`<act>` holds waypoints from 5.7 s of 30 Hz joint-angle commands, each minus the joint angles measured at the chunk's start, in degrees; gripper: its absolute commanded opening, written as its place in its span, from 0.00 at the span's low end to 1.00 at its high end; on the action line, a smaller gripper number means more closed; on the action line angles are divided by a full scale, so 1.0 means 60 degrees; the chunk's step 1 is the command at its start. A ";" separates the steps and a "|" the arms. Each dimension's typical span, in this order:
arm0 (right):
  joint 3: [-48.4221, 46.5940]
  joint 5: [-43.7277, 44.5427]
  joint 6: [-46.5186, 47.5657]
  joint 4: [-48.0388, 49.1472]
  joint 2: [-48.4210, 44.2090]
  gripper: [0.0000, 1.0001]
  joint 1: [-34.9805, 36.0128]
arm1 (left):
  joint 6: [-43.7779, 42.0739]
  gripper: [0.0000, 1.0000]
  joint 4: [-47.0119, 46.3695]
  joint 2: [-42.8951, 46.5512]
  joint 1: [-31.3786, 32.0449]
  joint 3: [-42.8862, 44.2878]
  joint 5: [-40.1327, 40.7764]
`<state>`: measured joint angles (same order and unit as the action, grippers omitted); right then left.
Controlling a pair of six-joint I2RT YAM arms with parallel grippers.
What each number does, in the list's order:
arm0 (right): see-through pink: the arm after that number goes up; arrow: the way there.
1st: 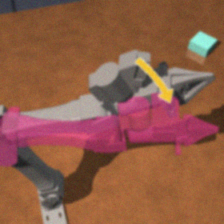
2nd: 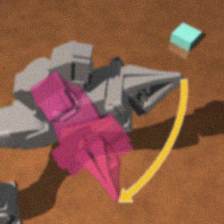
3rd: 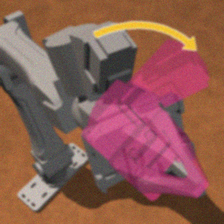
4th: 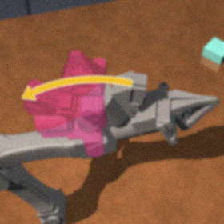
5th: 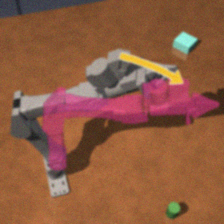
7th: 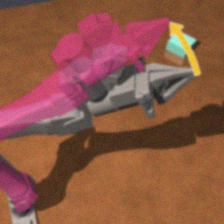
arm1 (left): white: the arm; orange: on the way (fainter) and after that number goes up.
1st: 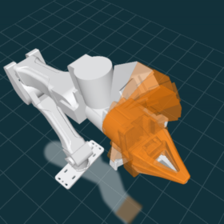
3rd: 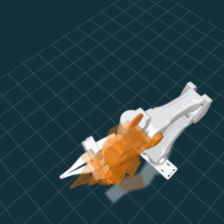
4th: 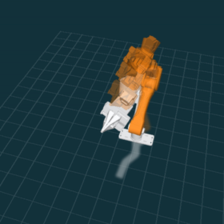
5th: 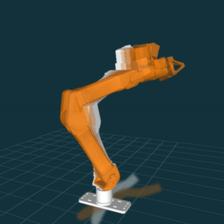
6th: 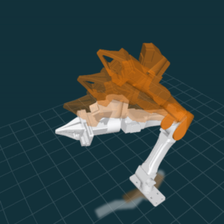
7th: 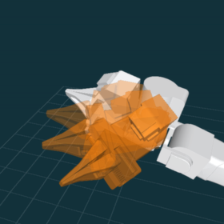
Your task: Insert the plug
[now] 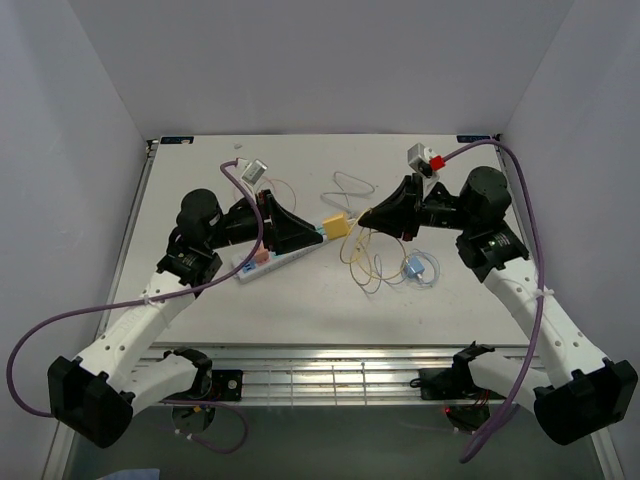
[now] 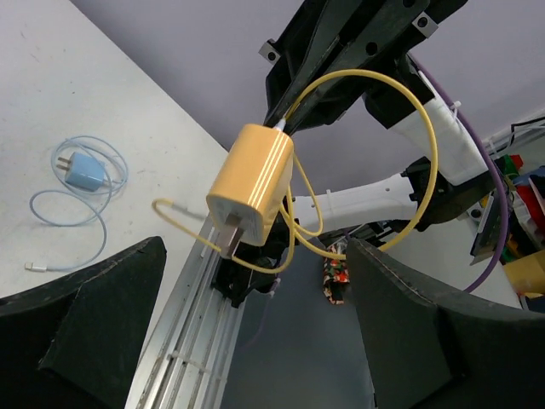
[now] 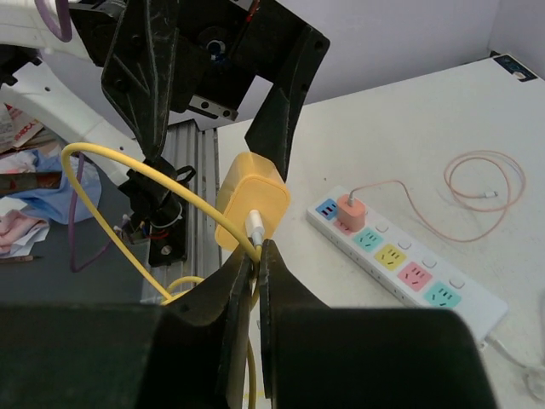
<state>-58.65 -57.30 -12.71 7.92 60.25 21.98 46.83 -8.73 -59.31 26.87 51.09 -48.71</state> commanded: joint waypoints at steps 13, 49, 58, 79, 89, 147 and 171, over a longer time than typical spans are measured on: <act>0.0283 0.0731 -0.1119 0.1975 0.0271 0.08 0.0981 | 0.0252 0.70 -0.1298 -0.0267 0.0487 0.0098 0.0105; 0.2859 0.4148 -0.1993 -0.0859 -0.3289 0.90 0.1039 | -0.0554 0.00 0.6875 -0.2567 0.0925 0.3350 0.6917; 0.4662 0.3967 -0.5671 0.4417 -0.1885 0.90 0.1302 | -0.0012 0.00 0.5777 -0.2054 0.1526 0.2926 0.6185; 0.6904 0.7645 -0.9674 1.0208 -0.0681 0.94 0.2973 | 0.1482 0.00 0.3023 -0.0852 0.3372 0.1695 0.6433; 0.7651 0.8685 -1.0553 1.1832 -0.0681 0.78 0.3017 | 0.1424 0.00 0.2510 -0.0882 0.3695 0.1475 0.6390; 0.6187 0.8554 -1.0642 1.2361 -0.0124 0.08 0.3324 | 0.0647 0.00 0.3212 -0.1423 0.4574 0.1987 0.7897; 0.6538 0.8524 -0.9982 1.1951 -0.0461 0.08 0.3339 | 0.0765 0.67 0.3521 -0.0999 0.4574 0.2383 0.8690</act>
<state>-18.09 -1.61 -74.32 73.49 58.92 40.51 51.94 11.68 -65.76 53.87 63.70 2.81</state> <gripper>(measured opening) 0.394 0.664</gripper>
